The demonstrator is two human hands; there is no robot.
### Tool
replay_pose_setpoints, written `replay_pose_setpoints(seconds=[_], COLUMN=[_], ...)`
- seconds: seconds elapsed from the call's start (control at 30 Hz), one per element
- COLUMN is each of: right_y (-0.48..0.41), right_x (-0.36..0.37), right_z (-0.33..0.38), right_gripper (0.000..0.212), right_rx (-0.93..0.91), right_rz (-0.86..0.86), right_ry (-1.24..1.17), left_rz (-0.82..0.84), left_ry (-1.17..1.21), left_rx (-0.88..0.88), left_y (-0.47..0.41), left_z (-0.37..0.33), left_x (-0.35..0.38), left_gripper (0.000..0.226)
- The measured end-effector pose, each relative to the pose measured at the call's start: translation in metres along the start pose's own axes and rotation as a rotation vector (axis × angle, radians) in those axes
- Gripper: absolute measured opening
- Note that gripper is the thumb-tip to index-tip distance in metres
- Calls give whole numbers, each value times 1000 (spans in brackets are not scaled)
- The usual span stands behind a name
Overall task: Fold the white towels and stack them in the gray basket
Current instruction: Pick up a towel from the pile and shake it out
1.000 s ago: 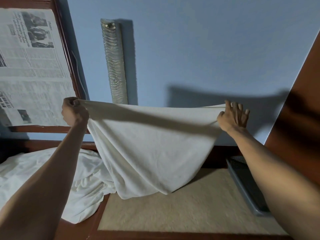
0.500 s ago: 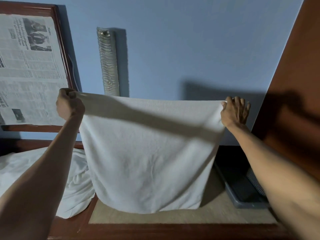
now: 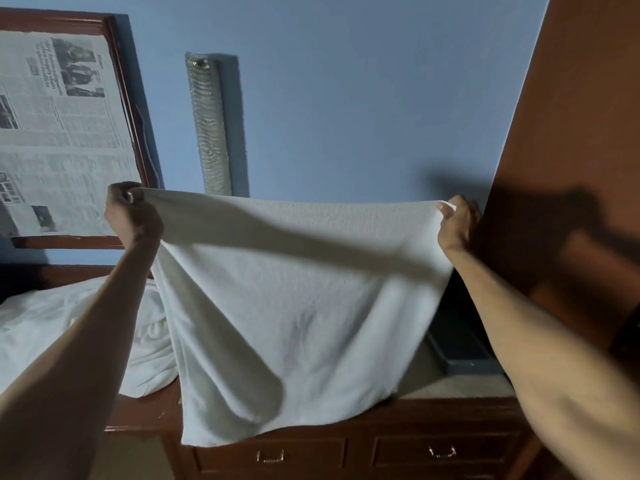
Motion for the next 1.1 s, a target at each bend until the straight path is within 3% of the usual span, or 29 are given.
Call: replay_pose_setpoints(seconds=[0.13,0.5,0.8,0.93,1.1], right_y=[26,102,157,178,182], right_x=[-1,39,73,89,119], right_z=[-15,-103,-156,-178,-197], right_gripper=[12,18,28,32,30], right_rx=[37,87,271,312,343], right_rz=[-36,337,558,635,682], right_ry=[9,364,581,660,589], left_rz=[56,332,481,562,544], left_ry=[-57,-338,-405,-403,-528], left_rx=[-61,-307,-450,-565,-482], left_y=[20,97,151,162,183], left_z=[13,139,187,239,233], left_x=[-10,-17,-4,7,20], left_gripper=[36,29,29,26,28])
Point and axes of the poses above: each hand's wrist, its own y-axis away from the middle knuckle, its own x-axis out of the palm, z = x × y, the point moved 4 cm from there along -y, towards the middle knuckle, and after that the axes turned 3 degrees about x, right-handed, at the moved point
